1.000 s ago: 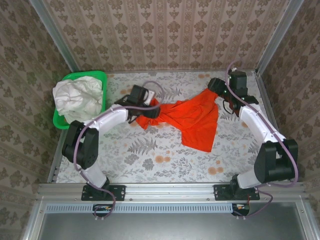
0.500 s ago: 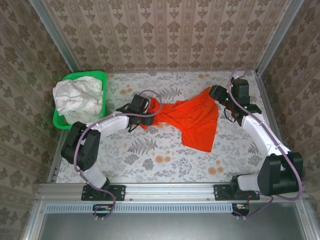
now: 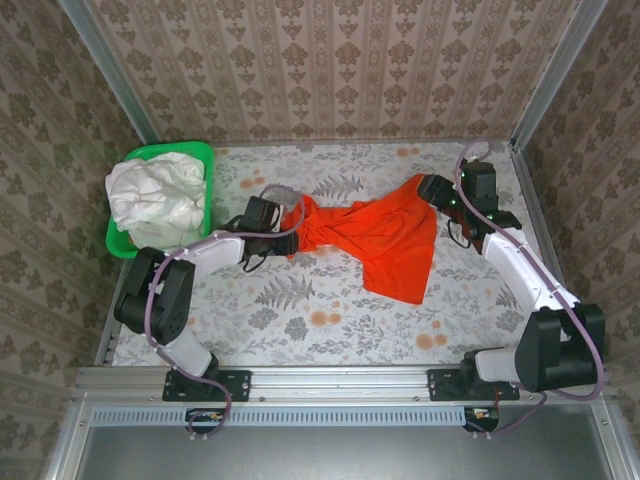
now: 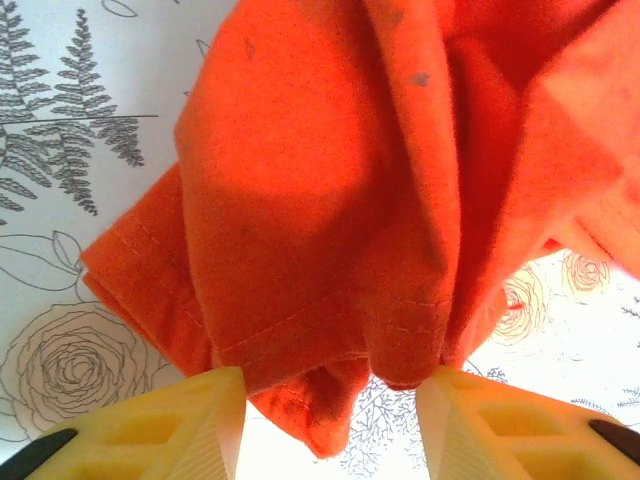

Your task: Fold and stack the t-shirts

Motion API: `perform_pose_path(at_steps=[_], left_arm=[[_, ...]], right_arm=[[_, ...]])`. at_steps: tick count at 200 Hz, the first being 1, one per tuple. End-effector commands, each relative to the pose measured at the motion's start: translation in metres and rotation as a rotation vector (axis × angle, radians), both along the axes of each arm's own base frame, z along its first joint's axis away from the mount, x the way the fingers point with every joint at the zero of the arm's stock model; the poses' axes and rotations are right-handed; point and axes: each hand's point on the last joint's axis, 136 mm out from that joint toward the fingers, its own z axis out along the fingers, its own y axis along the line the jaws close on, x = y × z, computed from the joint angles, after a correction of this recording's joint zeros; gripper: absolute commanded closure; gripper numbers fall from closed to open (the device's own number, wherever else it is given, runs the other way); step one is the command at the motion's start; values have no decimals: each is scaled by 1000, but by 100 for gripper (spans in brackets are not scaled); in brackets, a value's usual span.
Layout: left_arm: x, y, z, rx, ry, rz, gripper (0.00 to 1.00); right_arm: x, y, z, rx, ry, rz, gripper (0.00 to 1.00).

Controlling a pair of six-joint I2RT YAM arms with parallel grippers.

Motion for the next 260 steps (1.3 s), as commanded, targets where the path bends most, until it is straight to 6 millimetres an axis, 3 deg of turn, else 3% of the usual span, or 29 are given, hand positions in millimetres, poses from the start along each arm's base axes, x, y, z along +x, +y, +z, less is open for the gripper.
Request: perform_pose_path(at_steps=[1,38,60,100,119,128,136,153,175,215,260], left_arm=[[15,2,11,-60,-27,52,58],[29,3,17,-51,-38,54,100],[35,11,31,-31,-68,63,100],[55,29,73,-58,-154,91,100],[61,33,82,-57,-158,65,100],[60,33,81,-38,-139,57,100],[57,33,78,-39,-114,64,87],[48,28,71,-88,-61,93,81],[34,17,62,-186,44,162,61],[21,-4,45,-279,105,207,67],[24,-8,21,-295,159,262,72]], right_arm=[[-7,4,0,25,8,6,29],[-5,6,2,31,5,13,29],[-5,8,8,32,-6,20,29],[-4,8,11,18,-7,32,28],[-4,10,11,28,-7,37,28],[-4,10,9,30,-5,37,28],[-4,11,9,30,-4,36,28],[-5,9,9,29,-4,30,28],[-8,9,7,27,-1,26,28],[-10,9,3,33,6,24,28],[-8,14,6,38,-3,36,27]])
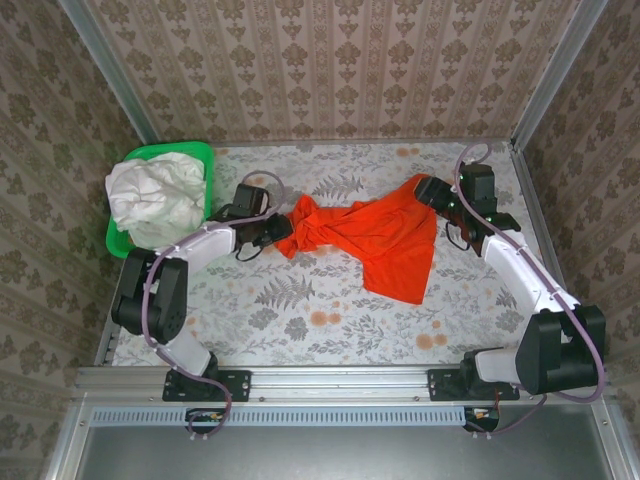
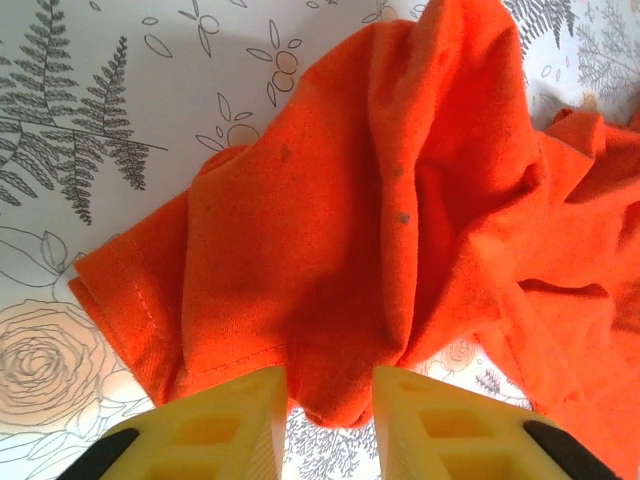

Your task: Fold and stack the t-shirts

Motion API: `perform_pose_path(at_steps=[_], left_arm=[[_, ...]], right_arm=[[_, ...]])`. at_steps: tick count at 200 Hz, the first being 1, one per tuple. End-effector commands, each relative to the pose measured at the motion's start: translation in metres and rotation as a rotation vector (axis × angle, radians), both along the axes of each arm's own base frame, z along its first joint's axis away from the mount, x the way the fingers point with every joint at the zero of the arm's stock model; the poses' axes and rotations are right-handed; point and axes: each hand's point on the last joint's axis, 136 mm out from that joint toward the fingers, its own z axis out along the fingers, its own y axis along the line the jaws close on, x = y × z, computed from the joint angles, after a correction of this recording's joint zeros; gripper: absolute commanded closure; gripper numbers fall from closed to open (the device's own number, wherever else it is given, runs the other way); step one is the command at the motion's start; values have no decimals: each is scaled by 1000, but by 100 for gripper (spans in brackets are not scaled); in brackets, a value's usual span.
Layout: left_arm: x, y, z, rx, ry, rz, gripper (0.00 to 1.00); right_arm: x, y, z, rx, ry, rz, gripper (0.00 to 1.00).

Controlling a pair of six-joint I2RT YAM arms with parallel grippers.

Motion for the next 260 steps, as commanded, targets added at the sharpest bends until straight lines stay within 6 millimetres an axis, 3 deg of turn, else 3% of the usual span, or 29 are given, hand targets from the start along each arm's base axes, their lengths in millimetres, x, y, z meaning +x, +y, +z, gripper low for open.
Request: perform_pose_path(at_steps=[1,68,123,180,260], left_arm=[[6,-4,-7,-49,24,52,72],[4,-10,-21,-80,73,76,70],[-7,-7,-5,-82,56,96,68],[-10,-13,-1,-94,51,96,64],[-8,-21,-18,-112,93,91,67]], right_arm=[[-5,4,5,13,-4,12,27],[-8,2,7,-8,-4,13,26],[-9,3,3,-5,2,13,26],[-10,5,-3,9,8,17,26],[-11,5,-2,4,4,20,26]])
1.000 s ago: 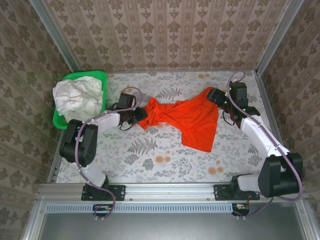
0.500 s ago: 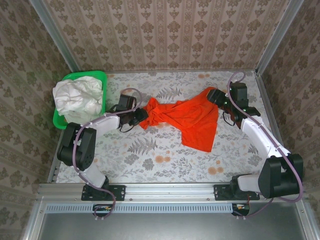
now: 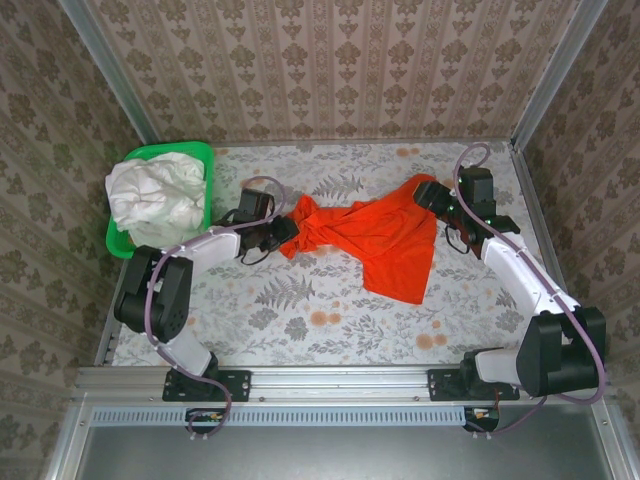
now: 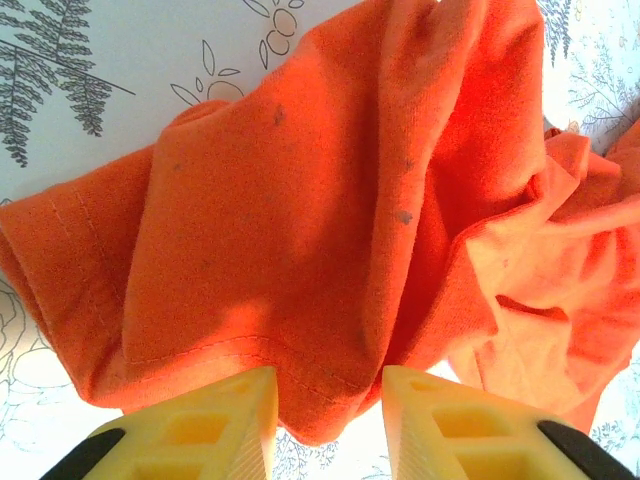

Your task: Fold and stack the t-shirts

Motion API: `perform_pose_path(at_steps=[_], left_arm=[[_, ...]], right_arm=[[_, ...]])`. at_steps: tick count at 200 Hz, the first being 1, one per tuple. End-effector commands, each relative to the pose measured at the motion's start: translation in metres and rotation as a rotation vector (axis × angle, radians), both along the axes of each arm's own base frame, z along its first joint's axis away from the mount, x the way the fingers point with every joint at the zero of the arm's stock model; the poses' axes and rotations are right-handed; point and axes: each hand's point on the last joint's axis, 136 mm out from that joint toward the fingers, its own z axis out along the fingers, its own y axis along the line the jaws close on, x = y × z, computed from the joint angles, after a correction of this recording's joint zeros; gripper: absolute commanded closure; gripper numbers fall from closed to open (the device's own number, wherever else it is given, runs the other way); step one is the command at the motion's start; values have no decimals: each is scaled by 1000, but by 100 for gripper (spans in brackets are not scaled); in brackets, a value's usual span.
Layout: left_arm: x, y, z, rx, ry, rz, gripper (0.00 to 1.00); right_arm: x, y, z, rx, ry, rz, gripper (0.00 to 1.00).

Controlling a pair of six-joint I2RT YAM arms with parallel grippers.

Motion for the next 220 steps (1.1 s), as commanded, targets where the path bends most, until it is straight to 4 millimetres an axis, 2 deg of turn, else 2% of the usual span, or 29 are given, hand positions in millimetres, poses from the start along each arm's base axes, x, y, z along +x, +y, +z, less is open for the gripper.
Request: perform_pose_path(at_steps=[1,27,39,50,66,78,109,146,180,220], left_arm=[[-3,-6,-11,-18,35,-3,67],[-6,-9,-19,-19,62,-10,66],[-7,-11,-23,-22,75,-11,69],[-6,-13,-25,-28,78,-13,74],[-5,-14,-24,-31,76,-22,88],[-2,-15,-19,-28,59,-30,100],[4,-6,0,18,-2,-29,100],[15,19,34,70,-68,-9,100],[40,47,69,97,-127,15,100],[99,86,94,87,-176,72,100]], right_arm=[[-4,4,7,6,-19,16,26],[-4,4,8,2,-23,18,26],[-3,4,9,0,-23,18,26],[-3,3,9,-3,-23,16,26],[-3,4,8,0,-21,17,26],[-3,4,8,1,-20,17,26],[-3,4,9,1,-23,16,26],[-1,5,12,2,-28,22,26],[2,6,17,-1,-39,33,25],[4,9,14,5,-32,46,25]])
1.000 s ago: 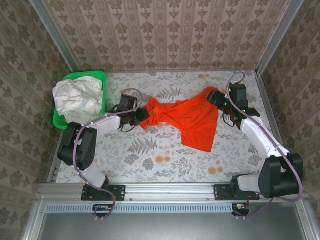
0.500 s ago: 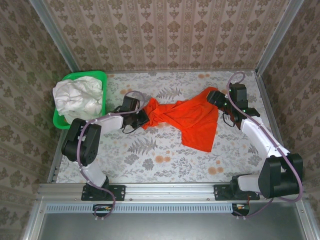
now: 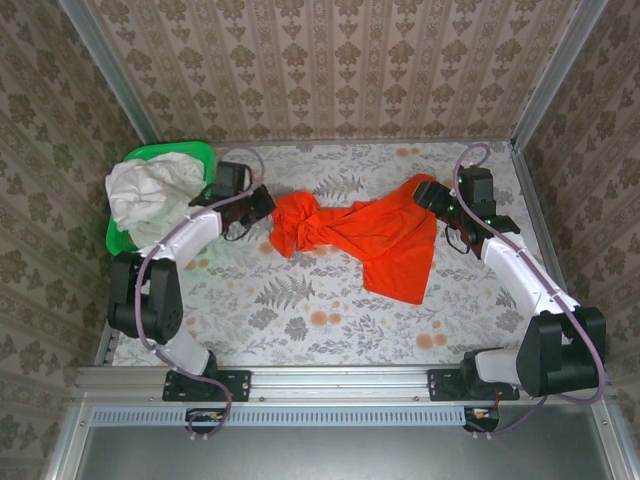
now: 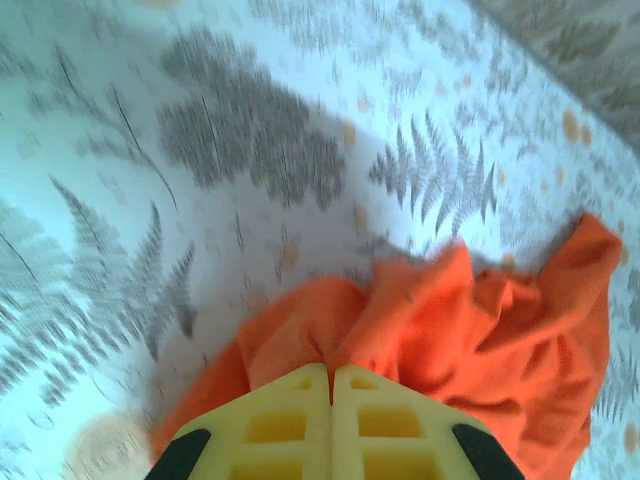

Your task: Fold and stack the t-shirts

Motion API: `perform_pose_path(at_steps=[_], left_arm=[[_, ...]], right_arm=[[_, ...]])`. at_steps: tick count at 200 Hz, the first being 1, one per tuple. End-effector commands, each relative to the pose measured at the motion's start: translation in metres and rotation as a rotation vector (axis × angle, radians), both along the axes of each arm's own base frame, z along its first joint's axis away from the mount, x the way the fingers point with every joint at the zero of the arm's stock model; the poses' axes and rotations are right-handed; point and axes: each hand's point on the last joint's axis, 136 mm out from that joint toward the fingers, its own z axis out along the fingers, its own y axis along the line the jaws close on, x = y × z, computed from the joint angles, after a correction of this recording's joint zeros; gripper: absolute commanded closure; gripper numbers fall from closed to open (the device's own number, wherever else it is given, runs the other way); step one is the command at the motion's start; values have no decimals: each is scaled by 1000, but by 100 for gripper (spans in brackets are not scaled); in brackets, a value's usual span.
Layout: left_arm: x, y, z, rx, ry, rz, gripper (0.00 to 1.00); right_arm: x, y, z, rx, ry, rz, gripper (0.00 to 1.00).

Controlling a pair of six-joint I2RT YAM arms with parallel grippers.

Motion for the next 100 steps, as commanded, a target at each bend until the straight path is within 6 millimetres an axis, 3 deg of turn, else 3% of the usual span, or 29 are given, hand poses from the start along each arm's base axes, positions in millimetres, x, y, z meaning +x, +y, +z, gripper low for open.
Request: perform_pose_path(at_steps=[1,31,62,78,100], left_arm=[[28,21,9,25,-14,-5,100],[70,44,18,15,-10,31,100],[107,54,22,-16,-29,55,100],[115,54,19,-19,-22,63,54],[110,55,16,-5,-24,82,25]], right_arm=[[4,8,14,6,-30,39,25],[3,9,14,7,-27,42,25],[3,10,13,2,-21,49,25],[4,13,14,5,-23,62,24],[6,23,12,-6,-23,94,23]])
